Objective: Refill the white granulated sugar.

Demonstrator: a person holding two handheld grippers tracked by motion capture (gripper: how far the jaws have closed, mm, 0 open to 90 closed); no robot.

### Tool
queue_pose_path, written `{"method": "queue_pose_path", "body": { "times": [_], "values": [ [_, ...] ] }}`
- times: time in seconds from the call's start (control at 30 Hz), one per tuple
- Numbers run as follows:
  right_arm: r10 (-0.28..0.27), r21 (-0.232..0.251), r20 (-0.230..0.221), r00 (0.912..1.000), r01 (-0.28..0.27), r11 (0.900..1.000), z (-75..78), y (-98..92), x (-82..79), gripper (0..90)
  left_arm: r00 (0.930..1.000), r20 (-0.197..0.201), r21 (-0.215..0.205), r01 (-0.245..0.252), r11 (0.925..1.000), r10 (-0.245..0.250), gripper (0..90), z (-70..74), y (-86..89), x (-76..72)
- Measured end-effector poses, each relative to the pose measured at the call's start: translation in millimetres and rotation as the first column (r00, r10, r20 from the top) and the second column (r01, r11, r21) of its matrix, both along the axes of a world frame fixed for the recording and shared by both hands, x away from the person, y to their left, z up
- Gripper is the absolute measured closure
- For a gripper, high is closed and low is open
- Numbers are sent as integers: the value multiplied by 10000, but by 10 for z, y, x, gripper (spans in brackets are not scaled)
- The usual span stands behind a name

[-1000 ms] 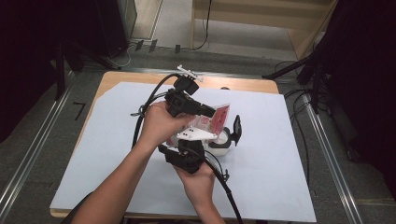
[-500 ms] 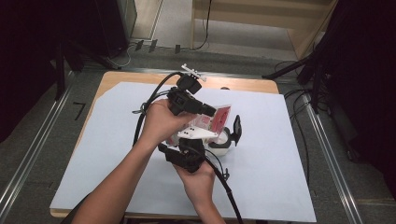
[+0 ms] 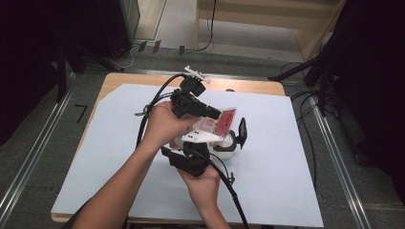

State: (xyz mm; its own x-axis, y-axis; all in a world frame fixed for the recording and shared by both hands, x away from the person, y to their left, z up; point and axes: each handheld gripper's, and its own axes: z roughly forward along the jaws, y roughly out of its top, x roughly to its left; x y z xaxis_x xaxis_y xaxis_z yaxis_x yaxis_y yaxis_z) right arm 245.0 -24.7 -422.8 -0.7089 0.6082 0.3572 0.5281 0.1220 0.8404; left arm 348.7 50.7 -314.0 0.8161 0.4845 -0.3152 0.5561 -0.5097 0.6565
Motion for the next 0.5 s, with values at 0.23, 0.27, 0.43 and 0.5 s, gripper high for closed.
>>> {"method": "queue_pose_path", "body": {
  "times": [0.23,0.27,0.43,0.5],
  "values": [
    [99,-145,-12,10000,-99,9998,-40,24,-17,617,9998,-175,-100,80,9999,-82,852,-11,66,-20],
    [64,-179,86,9999,-63,9998,-49,32,-23,615,9997,-242,-163,92,9998,-96,853,-16,69,-20],
    [66,-337,442,9990,-51,9994,-95,56,-55,588,9991,-378,-228,193,9996,-201,863,-26,101,-33],
    [117,-363,494,9987,-99,9993,-112,62,-67,588,9991,-369,-118,192,9997,-197,864,-24,116,-52]
  ]
}}
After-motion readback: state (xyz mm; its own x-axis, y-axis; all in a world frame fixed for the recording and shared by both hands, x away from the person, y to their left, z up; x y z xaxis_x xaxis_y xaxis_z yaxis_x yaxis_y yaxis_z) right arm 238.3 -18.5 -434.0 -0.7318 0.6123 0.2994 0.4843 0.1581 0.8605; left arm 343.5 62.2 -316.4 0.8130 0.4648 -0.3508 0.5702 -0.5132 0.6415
